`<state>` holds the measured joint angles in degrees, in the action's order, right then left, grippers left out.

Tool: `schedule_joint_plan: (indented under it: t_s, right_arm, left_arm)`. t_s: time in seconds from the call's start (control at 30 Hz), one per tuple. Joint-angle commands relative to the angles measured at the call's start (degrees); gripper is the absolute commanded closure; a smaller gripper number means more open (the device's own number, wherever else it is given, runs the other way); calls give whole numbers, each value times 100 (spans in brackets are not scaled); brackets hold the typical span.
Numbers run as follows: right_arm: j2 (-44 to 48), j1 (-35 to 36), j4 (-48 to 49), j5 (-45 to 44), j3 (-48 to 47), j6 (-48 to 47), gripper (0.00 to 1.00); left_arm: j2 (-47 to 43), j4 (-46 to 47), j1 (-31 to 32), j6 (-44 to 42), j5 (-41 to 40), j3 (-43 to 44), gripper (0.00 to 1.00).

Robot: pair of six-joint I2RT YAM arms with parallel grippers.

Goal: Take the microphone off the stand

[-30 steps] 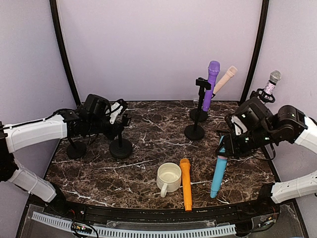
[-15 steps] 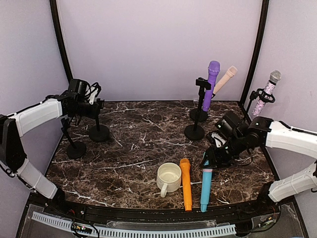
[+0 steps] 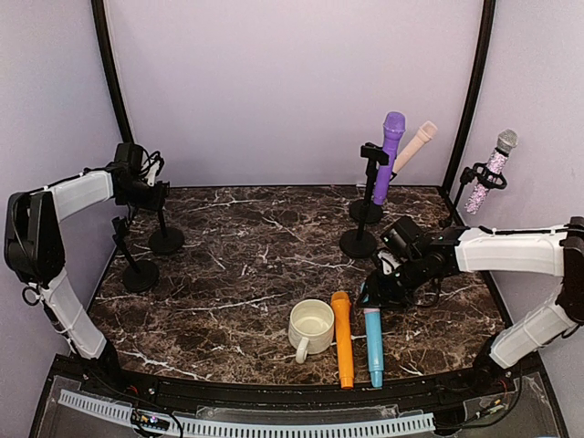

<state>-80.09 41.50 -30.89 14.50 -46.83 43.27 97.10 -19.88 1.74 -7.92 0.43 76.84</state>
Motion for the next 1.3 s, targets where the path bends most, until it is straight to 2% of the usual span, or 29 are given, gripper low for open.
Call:
schedule_joint_plan:
  t_s: [0.0, 0.27, 0.33, 0.37, 0.47, 0.67, 0.8, 0.97, 1.13, 1.27]
  right_arm:
    - [-157, -45, 548, -508, 37, 115, 67]
    - [-165, -72, 1221, -814, 312, 702, 63]
    - [-83, -71, 1392, -847, 432, 826, 59]
    - [-51, -71, 1438, -860, 471, 872, 56]
    - [20, -74, 1506, -890, 543, 924, 48]
    - [152, -72, 1549, -888, 630, 956, 30]
    - [361, -71, 1477, -950, 631, 935, 22]
    - [899, -69, 1508, -1073, 683, 886, 17]
    - [2086, -29, 2170, -1108, 978, 727, 16]
    - [2845, 16, 2122, -1414, 830, 389, 15]
  left_arm:
    - [-119, 215, 2, -80, 60, 104, 100]
    - [97, 211, -35, -133, -506, 73, 99]
    - [109, 209, -33, -67, -468, 77, 91]
    - [104, 211, -33, -46, -453, 72, 81]
    - [68, 222, -33, 15, -407, 56, 65]
    - [-198, 344, -35, 77, -414, -88, 43]
    - [-539, 528, -33, 93, -429, -276, 34]
    - [-979, 854, -34, 134, -336, -587, 29]
    - [-1595, 992, -29, 306, -84, -783, 28]
    - [-2118, 1108, 56, 364, 520, -981, 28]
